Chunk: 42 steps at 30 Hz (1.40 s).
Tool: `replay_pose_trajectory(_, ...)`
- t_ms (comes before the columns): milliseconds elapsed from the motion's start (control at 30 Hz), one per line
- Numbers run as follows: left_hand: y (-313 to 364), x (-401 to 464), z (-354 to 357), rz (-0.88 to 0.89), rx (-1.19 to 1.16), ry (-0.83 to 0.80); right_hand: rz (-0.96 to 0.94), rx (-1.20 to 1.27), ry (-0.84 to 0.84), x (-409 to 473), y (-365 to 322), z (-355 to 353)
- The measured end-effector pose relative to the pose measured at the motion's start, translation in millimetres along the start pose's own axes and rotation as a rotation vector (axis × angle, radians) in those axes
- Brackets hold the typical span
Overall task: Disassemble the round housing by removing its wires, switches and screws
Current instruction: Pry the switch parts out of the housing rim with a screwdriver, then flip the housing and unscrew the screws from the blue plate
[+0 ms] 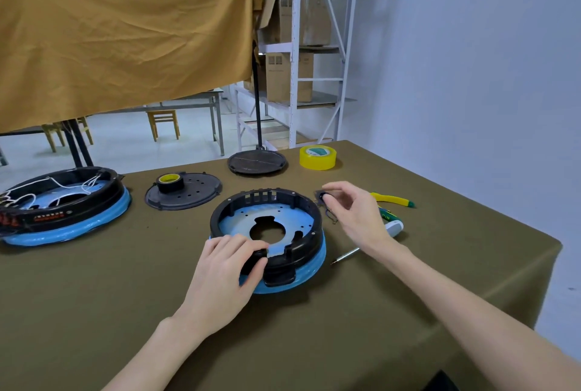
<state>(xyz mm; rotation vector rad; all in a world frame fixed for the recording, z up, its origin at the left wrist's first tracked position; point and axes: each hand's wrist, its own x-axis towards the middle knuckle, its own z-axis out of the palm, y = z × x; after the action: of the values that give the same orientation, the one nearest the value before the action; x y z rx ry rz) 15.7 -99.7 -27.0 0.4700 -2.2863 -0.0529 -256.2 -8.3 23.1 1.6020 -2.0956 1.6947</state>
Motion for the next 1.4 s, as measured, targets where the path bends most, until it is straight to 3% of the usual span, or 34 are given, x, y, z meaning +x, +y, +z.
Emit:
replay_pose_trajectory(100,-2,1,2,0.026,0.033,-0.009,0.093,-0.217,0.044,13,36,-10)
replay_pose_trajectory(367,-5,0,7,0.03,0.051,0.006,0.172,-0.654,-0.201,29,71,-19)
replay_pose_trajectory(533,-7,0,8,0.037,0.062,0.004,-0.049,-0.653,-0.139,1,61,-30)
replay_pose_trajectory(700,-4,4,7,0.057,0.119,0.004,-0.207,-0.767,-0.373,-35,59,-47)
replay_pose_trajectory(867,1,8,0,0.042,0.119,-0.041,-0.265,-0.65,-0.473,-49,57,-67)
replay_pose_trajectory(1067,8,11,-6,-0.039,0.04,-0.05,-0.382,-0.702,-0.377,-56,45,-64)
replay_pose_trajectory(1233,18,31,-21,-0.212,-0.121,0.053,-0.264,-0.468,-0.225,-50,29,-48)
replay_pose_trajectory(1400,26,60,-42,-0.468,-0.401,0.221,-0.049,-0.019,-0.111,-33,4,-22)
